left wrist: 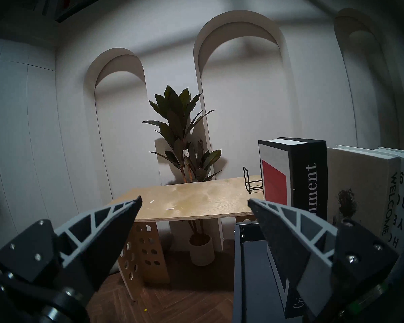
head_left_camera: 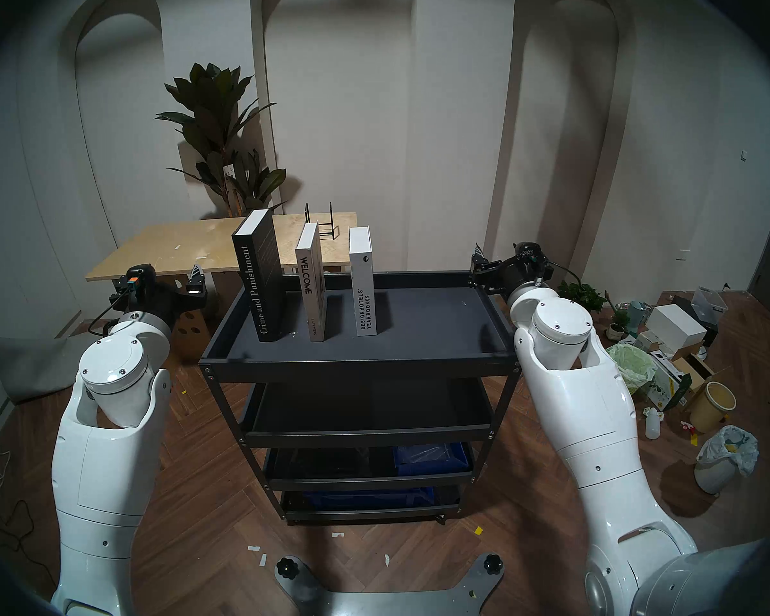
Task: Sort the books onto the shelf by size, largest to the left
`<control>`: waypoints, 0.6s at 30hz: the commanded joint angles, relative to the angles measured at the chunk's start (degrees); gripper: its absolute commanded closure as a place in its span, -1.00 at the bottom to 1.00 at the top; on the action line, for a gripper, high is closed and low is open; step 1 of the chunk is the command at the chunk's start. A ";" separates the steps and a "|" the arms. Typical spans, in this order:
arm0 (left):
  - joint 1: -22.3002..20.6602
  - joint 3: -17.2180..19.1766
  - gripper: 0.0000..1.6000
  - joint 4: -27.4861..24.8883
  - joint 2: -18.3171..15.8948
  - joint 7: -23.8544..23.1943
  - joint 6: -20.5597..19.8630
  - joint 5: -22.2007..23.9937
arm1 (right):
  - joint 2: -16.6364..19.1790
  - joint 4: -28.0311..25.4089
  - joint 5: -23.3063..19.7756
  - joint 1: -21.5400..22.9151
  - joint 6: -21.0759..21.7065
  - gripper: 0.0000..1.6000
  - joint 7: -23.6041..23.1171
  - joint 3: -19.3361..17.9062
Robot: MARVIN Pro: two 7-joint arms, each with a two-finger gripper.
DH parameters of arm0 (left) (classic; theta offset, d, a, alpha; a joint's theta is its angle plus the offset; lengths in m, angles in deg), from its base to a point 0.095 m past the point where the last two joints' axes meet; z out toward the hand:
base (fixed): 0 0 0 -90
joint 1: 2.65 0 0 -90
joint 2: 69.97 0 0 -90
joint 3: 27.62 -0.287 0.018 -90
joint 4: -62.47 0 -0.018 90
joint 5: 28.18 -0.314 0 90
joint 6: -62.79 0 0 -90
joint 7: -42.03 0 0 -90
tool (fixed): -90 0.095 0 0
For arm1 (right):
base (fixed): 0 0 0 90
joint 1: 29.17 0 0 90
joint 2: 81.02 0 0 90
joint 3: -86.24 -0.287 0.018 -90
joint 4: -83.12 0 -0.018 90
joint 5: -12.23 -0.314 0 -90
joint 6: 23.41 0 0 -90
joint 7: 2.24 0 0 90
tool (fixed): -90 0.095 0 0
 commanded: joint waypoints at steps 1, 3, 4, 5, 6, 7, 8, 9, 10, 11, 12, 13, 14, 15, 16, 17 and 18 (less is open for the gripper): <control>-0.24 0.72 -1.00 -0.80 -0.72 -1.48 2.64 0.42 | 4.99 -6.25 -4.91 -1.58 5.61 -1.00 -6.48 -1.46; -0.11 0.87 -1.00 -0.68 -0.76 -1.95 3.28 0.48 | 5.91 -7.83 -6.01 -2.39 8.10 -1.00 -8.73 -2.23; -0.29 0.74 -1.00 -0.28 -0.67 -1.75 3.38 0.21 | 6.33 -8.83 -6.94 -3.02 9.91 -1.00 -10.16 -2.72; -0.42 0.64 -1.00 0.19 -0.76 -2.10 3.86 0.26 | 6.63 -8.75 -7.07 -3.08 10.28 -1.00 -10.36 -2.68; -0.88 0.34 -1.00 0.91 -0.55 -1.71 4.11 -0.14 | 7.48 -10.09 -6.56 -3.90 11.64 -1.00 -10.77 -2.58; -1.17 0.08 -1.00 1.56 -0.62 -1.83 4.68 -0.34 | 7.55 -10.27 -6.79 -4.17 11.87 -1.00 -11.23 -2.65; -1.56 -0.19 -1.00 2.35 -0.57 -2.00 5.19 -0.35 | 7.31 -10.08 -7.42 -4.31 11.59 -1.00 -12.00 -3.04; -1.98 -0.47 -1.00 2.89 -0.33 -1.60 5.16 -0.56 | 7.13 -10.08 -7.36 -4.43 11.69 -1.00 -11.87 -3.17; -2.52 -0.84 -1.00 3.58 -0.23 -1.29 4.91 -0.83 | 6.79 -9.87 -7.31 -4.41 11.86 -1.00 -11.55 -3.32; -2.86 -1.13 -1.00 4.30 -0.28 -1.37 5.48 -1.05 | 6.47 -9.59 -7.27 -4.34 11.83 -1.00 -11.40 -3.49; -3.24 -1.41 -1.00 4.88 -0.11 -0.98 5.42 -1.30 | 6.16 -9.20 -7.30 -4.16 11.84 -1.00 -11.15 -3.65; -3.53 -1.57 -1.00 5.32 -0.03 -0.84 5.41 -1.35 | 6.08 -8.92 -7.08 -4.02 11.65 -1.00 -10.92 -3.63; -3.74 -1.76 -1.00 5.73 -0.09 -0.75 5.58 -1.58 | 6.10 -8.53 -6.45 -3.89 10.81 -1.00 -10.55 -3.45; -3.90 -1.88 -1.00 6.01 -0.09 -0.65 5.64 -1.67 | 5.72 -8.07 -6.56 -3.87 9.84 -1.00 -10.52 -3.60; -3.97 -2.06 -1.00 6.16 -0.32 -0.49 5.57 -2.03 | 5.63 -7.59 -6.59 -3.77 9.01 -1.00 -10.72 -3.62; -4.00 -2.20 -1.00 6.18 -0.60 -0.44 5.33 -2.25 | 5.75 -7.30 -6.29 -3.67 8.44 -1.00 -10.78 -3.47; -4.08 -2.27 -1.00 6.19 -0.53 -0.14 5.24 -2.31 | 5.53 -6.94 -6.58 -3.58 7.85 -1.00 -11.11 -3.49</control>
